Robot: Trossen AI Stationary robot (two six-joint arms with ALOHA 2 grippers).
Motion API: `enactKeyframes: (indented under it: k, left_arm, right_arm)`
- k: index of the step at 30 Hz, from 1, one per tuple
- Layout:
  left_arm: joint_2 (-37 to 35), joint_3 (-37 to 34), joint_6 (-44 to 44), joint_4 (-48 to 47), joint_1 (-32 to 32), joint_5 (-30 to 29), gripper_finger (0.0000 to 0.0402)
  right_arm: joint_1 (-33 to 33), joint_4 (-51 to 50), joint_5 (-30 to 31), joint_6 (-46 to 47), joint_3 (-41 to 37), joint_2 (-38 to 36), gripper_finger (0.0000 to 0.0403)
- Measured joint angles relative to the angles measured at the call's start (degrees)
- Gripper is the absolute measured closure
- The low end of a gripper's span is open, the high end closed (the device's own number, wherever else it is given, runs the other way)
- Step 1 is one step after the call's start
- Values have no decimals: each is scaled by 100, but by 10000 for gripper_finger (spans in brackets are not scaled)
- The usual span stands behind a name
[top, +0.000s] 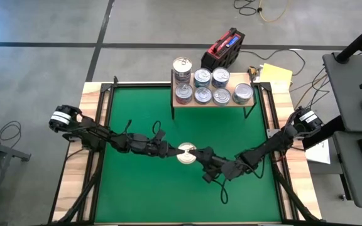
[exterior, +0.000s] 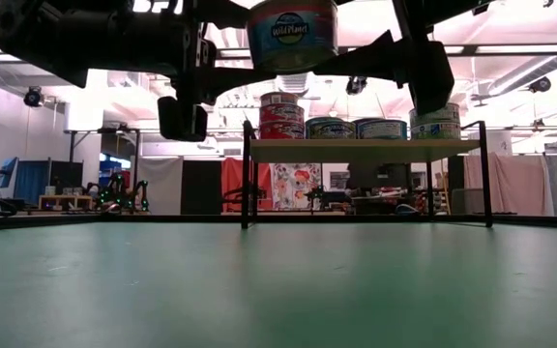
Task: Stack canned seafood by type on shelf
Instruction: Stack the blue/pink tuna can on top of the other blue/pink tuna can on the shelf
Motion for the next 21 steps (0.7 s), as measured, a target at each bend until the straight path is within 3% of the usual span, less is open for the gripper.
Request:
enactKeyframes:
  k: [7,11,21]
  left_arm:
    - [-2,-9,94,3,0,45,226]
    - [-7,-11,89,22,0,45,206]
    - [-11,-16,574,3,18,43,157]
  right_arm:
    - [0,-25,-4,-232,-2,11,178]
    - [2,-23,-7,-313,-2,11,215]
    - [2,-8,82,-193,-7,11,213]
